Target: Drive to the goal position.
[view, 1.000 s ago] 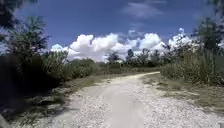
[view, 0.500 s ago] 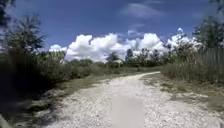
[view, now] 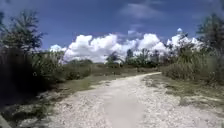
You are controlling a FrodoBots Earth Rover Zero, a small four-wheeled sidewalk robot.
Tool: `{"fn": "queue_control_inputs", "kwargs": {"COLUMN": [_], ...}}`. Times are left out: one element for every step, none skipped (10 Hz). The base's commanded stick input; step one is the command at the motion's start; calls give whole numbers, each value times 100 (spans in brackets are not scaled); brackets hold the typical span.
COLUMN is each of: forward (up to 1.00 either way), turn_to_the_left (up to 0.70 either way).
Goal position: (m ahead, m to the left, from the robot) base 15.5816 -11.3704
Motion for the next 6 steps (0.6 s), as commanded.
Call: {"fn": "queue_control_inputs", "kwargs": {"forward": [50, 50, 50, 50, 50, 50], "turn_to_the_left": [0, 0, 0, 0, 0, 0]}}
